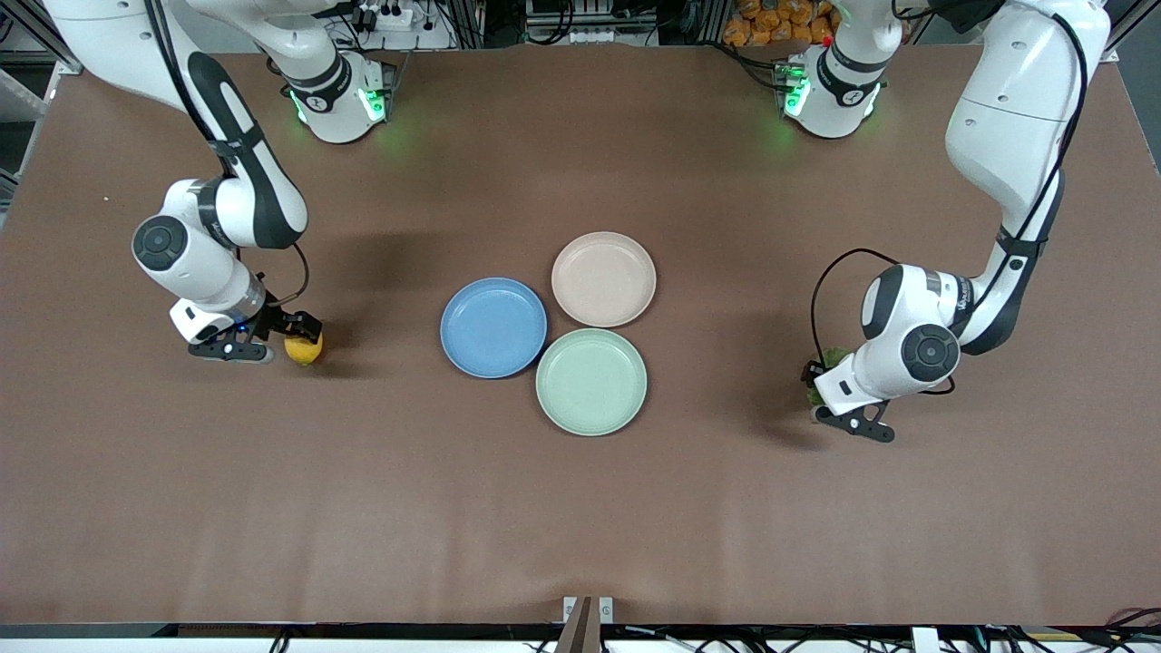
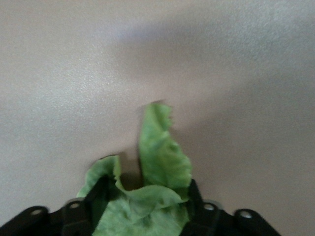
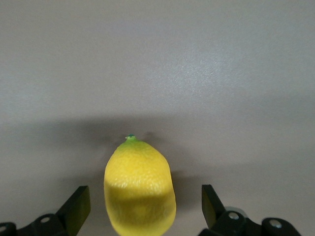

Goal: Place lemon and lettuce in plates
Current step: 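Grasp the lettuce with the left gripper while the right gripper grasps the lemon, then carry the lettuce toward the beige plate while the right gripper carries the lemon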

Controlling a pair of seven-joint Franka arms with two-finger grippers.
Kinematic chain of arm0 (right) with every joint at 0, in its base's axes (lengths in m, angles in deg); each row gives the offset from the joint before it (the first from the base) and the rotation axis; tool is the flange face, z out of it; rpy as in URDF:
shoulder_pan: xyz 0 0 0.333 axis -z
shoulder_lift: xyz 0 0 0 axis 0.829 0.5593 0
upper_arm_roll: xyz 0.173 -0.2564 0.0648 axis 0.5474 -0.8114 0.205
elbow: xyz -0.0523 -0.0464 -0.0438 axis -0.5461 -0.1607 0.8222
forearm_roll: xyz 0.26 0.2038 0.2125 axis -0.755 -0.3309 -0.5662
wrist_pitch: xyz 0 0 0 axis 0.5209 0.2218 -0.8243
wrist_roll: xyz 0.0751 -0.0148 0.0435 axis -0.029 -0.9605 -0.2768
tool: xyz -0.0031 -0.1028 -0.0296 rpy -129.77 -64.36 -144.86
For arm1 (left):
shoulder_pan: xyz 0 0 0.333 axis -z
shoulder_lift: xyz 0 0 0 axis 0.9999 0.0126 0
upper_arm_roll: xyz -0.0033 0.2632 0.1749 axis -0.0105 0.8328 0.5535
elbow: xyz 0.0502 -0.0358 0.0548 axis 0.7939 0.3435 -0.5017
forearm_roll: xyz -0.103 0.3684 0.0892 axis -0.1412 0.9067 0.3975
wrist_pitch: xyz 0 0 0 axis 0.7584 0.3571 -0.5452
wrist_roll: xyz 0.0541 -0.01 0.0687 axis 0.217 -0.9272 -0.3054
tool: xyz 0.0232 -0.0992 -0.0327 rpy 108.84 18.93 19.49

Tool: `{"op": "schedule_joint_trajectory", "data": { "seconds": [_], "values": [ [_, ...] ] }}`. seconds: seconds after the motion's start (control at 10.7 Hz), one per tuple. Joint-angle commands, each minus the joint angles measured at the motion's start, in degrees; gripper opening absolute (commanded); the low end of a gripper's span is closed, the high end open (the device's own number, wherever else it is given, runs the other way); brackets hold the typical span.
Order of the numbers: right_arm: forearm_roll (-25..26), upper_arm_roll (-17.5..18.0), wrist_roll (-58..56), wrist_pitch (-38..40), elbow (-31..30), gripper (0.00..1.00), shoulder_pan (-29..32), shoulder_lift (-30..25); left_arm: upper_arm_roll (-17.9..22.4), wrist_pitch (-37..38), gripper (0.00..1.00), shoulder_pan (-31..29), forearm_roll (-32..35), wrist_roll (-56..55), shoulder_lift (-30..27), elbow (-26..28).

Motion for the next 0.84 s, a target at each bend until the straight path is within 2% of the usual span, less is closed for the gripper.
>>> {"op": "schedule_joint_trajectory", "data": {
  "seconds": [0.0,0.37,0.56,0.65,0.75],
  "values": [
    [-0.4,1.5,0.9,-2.7,-0.2,1.00,1.2,2.3,-0.2,-0.4,0.00,0.6,0.8,-2.9,0.2,0.1],
    [-0.6,1.8,1.2,-6.5,-0.2,1.00,1.2,5.6,-0.3,0.0,0.00,0.5,0.7,-3.2,-1.7,-0.1],
    [-0.6,1.8,1.1,-6.7,-0.2,1.00,1.2,6.0,-1.8,0.0,0.00,0.4,0.6,-4.8,-3.4,-0.4],
    [-0.6,1.8,1.1,-6.6,-0.1,0.95,1.2,6.1,-3.0,0.7,0.00,0.3,0.6,-5.5,-4.6,-0.5],
    [-0.6,1.9,1.1,-6.6,-0.1,0.82,1.2,6.0,-4.4,2.1,0.00,0.2,0.1,-6.2,-5.3,-0.8]
  ]
}}
